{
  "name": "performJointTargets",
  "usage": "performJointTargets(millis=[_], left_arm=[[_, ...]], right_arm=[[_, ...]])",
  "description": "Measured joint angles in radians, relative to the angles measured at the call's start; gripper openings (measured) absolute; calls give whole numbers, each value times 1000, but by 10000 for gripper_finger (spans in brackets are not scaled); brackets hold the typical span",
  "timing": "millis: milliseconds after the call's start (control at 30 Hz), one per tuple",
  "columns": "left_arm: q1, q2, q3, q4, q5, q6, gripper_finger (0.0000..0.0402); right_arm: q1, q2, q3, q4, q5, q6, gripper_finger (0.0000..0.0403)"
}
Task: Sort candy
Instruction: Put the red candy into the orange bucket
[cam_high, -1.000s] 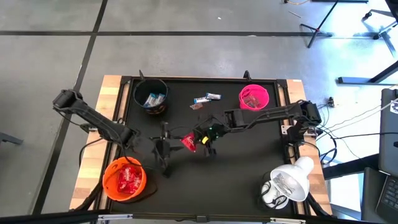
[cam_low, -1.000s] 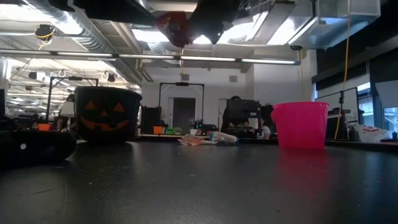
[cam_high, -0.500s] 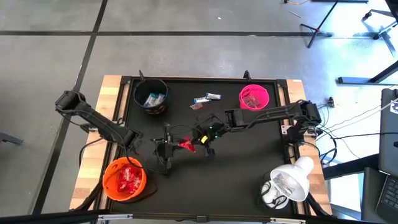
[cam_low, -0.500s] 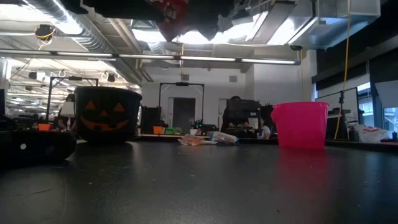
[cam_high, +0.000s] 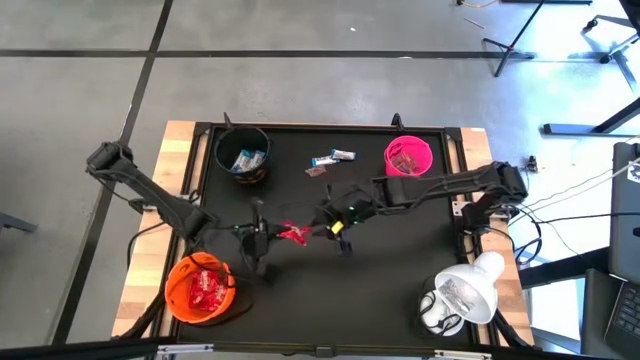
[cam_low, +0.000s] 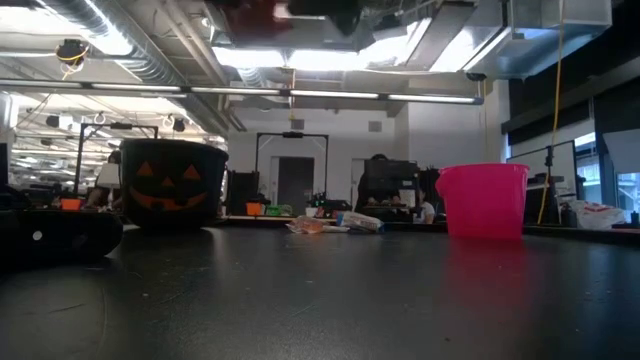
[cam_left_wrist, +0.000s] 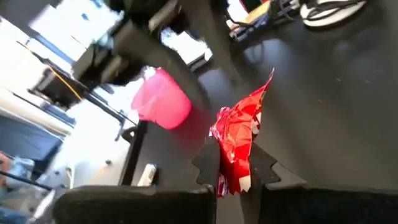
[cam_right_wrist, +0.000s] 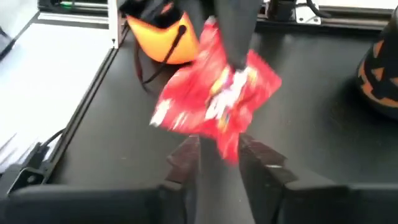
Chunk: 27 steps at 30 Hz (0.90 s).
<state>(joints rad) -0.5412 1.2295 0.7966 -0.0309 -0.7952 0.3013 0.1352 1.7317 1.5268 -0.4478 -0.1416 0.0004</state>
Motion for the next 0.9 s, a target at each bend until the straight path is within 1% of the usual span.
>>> performJointTargets(millis=[100, 167, 233, 367, 433, 500, 600, 667, 767, 900], left_arm=[[-28, -19, 114, -253, 26, -118, 14], [-50, -20, 223, -470, 88, -239, 14], [-70, -14, 339, -681, 184, -403, 14], [-113, 6, 538, -1053, 403, -767, 14], [-141, 17, 611, -1209, 524, -960, 14], [-180, 23, 645, -1337, 629, -1151, 14], [-241, 27, 637, -1439, 748, -1386, 14], [-282, 27, 615, -1460, 801, -1488, 14], [-339, 28, 582, -1449, 809, -1588, 23], [-394, 27, 526, -1399, 813, -1659, 55]], right_arm=[[18, -47, 0, -33, 32, -5, 133], [32, -81, 1, -54, 85, -10, 148], [38, -111, 1, -85, 138, -29, 156], [48, -147, 1, -119, 192, -36, 160], [48, -153, 1, -132, 204, -36, 160], [49, -153, 1, -131, 202, -35, 160], [49, -153, 1, -133, 202, -33, 160], [49, -153, 1, -132, 202, -32, 160], [49, -153, 0, -132, 202, -32, 160], [49, -153, 0, -131, 202, -27, 160]])
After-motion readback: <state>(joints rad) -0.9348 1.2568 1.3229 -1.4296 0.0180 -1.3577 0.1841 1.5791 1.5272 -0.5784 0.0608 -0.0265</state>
